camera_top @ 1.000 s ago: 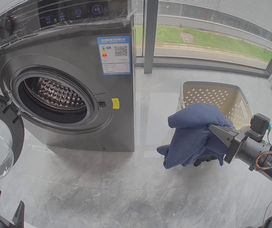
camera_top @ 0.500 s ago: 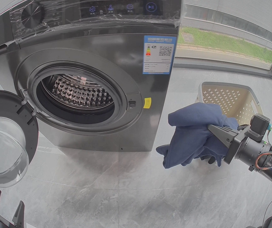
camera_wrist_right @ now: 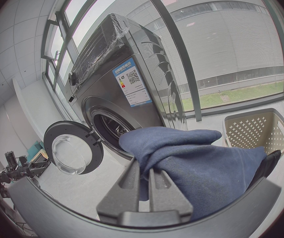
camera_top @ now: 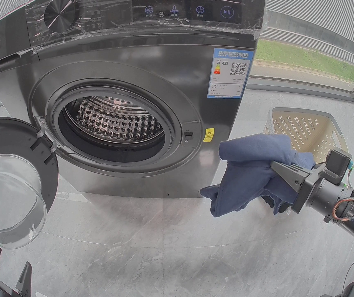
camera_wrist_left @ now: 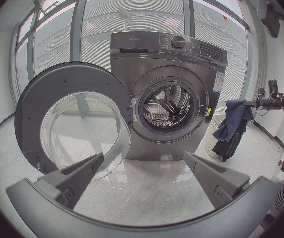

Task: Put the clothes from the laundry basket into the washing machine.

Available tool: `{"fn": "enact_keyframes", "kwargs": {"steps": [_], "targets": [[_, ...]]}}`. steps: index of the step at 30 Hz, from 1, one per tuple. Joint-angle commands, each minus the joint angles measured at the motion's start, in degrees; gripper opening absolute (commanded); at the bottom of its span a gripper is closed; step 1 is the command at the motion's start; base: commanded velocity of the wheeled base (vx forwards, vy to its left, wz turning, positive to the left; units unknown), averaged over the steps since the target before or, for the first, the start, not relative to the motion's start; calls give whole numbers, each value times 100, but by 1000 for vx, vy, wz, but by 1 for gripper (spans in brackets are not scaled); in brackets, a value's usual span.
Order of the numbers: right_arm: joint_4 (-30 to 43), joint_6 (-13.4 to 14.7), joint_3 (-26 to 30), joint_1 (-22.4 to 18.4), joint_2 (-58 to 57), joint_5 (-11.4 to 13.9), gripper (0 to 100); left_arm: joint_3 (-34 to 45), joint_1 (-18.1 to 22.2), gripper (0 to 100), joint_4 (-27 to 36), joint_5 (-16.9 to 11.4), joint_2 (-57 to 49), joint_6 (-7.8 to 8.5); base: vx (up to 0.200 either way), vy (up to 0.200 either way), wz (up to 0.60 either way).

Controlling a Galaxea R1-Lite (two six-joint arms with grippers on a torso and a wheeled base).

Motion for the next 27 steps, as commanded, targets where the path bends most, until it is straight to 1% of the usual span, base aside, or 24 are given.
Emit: {"fn": "enact_keyframes", "kwargs": {"steps": [1,3,12,27], "targets": [[3,1,2,2,8,5,0,84,0,100,1,4,-86,-1,-200,0,0],[3,1,2,2,8,5,0,84,0,100,1,4,-86,-1,-200,0,0],[12,1,11,2,8,5,0,84,0,100,1,4,-86,-10,0,0,0],[3,-8,11,2,8,5,0,84,0,100,1,4,-86,-10,0,200,0]]}}
